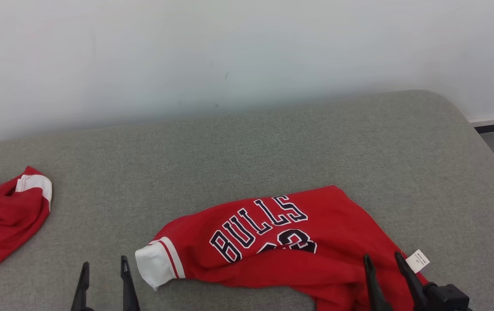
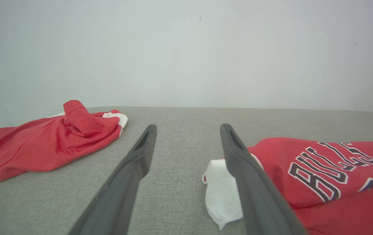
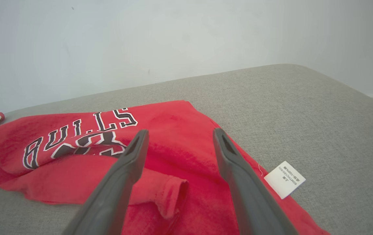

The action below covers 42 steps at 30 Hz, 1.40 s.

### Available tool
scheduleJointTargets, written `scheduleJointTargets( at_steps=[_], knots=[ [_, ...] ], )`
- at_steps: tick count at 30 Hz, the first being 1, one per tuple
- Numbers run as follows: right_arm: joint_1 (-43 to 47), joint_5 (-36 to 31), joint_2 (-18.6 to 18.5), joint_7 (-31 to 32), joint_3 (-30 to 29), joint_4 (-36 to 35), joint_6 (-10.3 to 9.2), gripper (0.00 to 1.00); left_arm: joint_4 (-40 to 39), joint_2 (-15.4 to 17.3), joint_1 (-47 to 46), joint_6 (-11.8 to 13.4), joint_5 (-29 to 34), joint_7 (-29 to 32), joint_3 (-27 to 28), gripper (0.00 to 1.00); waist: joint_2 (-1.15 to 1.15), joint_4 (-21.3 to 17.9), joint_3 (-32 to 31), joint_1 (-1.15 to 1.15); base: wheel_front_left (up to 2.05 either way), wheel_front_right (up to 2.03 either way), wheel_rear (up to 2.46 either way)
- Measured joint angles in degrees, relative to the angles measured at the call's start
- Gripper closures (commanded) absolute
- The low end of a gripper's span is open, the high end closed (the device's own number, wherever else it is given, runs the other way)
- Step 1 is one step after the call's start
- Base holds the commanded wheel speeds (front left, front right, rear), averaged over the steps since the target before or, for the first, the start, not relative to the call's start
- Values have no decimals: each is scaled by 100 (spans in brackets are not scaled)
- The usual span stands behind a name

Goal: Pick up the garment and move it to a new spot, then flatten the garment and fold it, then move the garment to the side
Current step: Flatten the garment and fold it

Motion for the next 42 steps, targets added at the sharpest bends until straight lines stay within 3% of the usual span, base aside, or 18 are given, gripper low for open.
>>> scheduleJointTargets(
  at_steps=[6, 12, 16, 21, 28, 33, 41, 42],
  knots=[
    [-57, 0, -46, 519, -132, 40, 0, 0, -316, -259, 381, -643, 304, 0, 341, 0, 0, 50, -21, 0, 0, 0, 0],
    [-192, -12, -190, 1380, -638, -11, 0, 0, -348, -435, 530, -988, 476, 0, 604, 0, 0, 166, -25, 0, 0, 0, 0],
    [-465, -20, -414, 2397, -775, -177, 0, 0, -318, -530, 569, -1135, 557, 0, 746, 0, 0, 281, -6, 1, 0, 0, 0],
    [-808, 100, -788, 3737, -545, -260, 0, 0, -187, -591, 571, -1283, 622, 0, 758, 0, 0, 403, 43, 1, 0, 0, 0],
    [-1151, 256, -1271, 4985, -233, 46, 0, 0, -162, -621, 426, -1356, 672, 0, 712, 0, 0, 591, 250, 1, 0, 0, 0],
    [-1341, 226, -1571, 5188, -168, 344, 0, 0, -112, -627, 371, -1366, 681, 0, 700, 0, 0, 731, 456, 1, 0, 0, 0],
    [-1614, 252, -1681, 5309, 15, 813, 1, 0, -104, -631, 271, -1388, 669, 0, 641, 0, 0, 901, 727, 1, 0, 0, 0],
    [-1646, 252, -1696, 5305, 20, 859, 1, 40, -104, -631, 266, -1388, 669, 0, 630, 0, 0, 922, 746, 1, 0, 0, 0]
  ],
)
